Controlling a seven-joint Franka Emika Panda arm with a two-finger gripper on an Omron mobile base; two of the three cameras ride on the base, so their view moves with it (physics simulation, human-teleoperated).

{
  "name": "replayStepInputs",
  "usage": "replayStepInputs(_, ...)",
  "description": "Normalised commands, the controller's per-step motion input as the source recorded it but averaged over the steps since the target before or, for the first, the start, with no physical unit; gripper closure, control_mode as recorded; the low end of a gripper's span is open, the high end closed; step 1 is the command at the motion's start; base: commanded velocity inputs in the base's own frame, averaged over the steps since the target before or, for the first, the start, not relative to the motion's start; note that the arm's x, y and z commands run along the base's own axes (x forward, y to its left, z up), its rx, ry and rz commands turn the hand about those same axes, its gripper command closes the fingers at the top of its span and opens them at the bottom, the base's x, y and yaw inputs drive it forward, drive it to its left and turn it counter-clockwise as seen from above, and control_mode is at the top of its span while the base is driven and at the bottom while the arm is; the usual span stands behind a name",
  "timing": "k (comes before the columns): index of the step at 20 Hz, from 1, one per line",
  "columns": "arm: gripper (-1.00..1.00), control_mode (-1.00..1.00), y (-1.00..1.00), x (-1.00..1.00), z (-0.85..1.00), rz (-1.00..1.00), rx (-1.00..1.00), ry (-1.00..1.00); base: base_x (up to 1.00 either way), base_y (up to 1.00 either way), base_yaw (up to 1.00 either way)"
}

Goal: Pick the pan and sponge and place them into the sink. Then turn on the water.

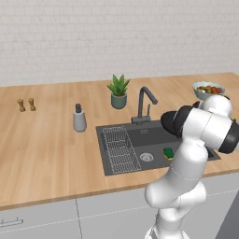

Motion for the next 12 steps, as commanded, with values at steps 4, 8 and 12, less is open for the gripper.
replayStepInputs(4,1.00,-1.00,0.13,0.34,0.00,0.27,0.00,0.02,0.00,0.00,0.00)
replayStepInputs(8,1.00,-1.00,0.17,0.28,-0.03,0.32,0.00,0.02,0.00,0.00,0.00)
replayStepInputs(12,1.00,-1.00,0.25,0.17,-0.12,0.31,-0.02,0.04,0.00,0.00,0.00)
